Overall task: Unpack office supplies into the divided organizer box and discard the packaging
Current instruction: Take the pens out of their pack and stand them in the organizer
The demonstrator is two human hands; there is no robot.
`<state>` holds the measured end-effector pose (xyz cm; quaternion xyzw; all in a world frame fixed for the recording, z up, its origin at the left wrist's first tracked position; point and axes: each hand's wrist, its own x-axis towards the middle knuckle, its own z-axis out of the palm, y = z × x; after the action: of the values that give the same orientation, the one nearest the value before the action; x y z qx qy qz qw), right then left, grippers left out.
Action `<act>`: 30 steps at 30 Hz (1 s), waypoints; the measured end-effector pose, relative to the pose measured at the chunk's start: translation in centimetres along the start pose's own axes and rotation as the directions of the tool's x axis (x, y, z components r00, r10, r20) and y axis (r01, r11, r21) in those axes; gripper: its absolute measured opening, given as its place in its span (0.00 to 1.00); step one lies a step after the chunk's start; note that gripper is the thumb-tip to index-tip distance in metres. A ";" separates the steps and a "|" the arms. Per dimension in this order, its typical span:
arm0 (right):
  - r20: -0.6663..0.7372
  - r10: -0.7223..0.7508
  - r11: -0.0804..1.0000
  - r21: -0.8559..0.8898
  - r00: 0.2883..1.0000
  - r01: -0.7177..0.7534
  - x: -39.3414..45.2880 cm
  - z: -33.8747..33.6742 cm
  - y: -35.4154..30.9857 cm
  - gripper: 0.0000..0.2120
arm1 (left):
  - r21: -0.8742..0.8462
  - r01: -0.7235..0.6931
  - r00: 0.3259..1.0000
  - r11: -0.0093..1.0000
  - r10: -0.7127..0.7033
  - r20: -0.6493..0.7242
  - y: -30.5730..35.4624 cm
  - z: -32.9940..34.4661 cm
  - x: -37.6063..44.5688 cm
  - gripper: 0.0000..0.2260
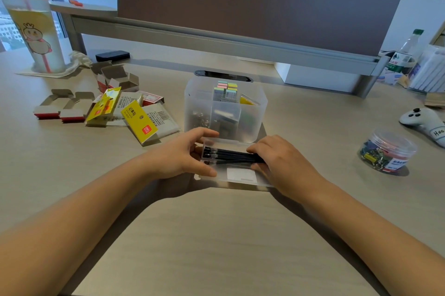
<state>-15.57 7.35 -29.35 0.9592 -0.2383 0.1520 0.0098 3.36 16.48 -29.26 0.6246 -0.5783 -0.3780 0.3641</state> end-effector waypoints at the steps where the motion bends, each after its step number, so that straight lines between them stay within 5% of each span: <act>1: 0.013 0.004 1.000 0.000 1.000 -0.004 0.0 0.0 0.0 0.15 | -0.019 0.002 1.000 1.000 -0.002 0.004 0.0 0.0 0.0 0.29; 6: 0.112 0.041 0.999 0.018 0.993 -0.043 0.4 -0.2 -0.1 0.14 | -0.016 0.006 1.000 1.000 -0.006 0.024 -0.1 -0.1 -0.1 0.31; 12: 0.261 0.086 0.991 0.081 0.962 -0.111 1.0 -1.0 -0.3 0.01 | -0.036 0.015 0.998 0.999 -0.014 0.053 -0.2 -0.2 0.1 0.34; 17: 0.429 0.128 0.979 0.091 0.894 -0.184 1.9 -2.3 -0.8 0.04 | -0.037 0.037 0.997 0.999 -0.034 0.074 -0.4 -0.4 0.2 0.36; 26: 0.486 0.143 0.973 0.089 0.862 -0.212 2.3 -3.0 -0.6 0.03 | -0.049 0.012 0.996 0.999 -0.008 0.088 -0.6 -0.6 0.5 0.29; 30: 0.512 0.144 0.971 0.094 0.847 -0.221 2.8 -2.9 -0.2 0.05 | -0.032 0.017 0.997 0.999 -0.015 0.079 -0.7 -0.6 0.7 0.34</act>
<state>-13.99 6.57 -25.74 0.9365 -0.3108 -0.0848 -0.1386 4.30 15.85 -29.68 0.6077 -0.5810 -0.4147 0.3479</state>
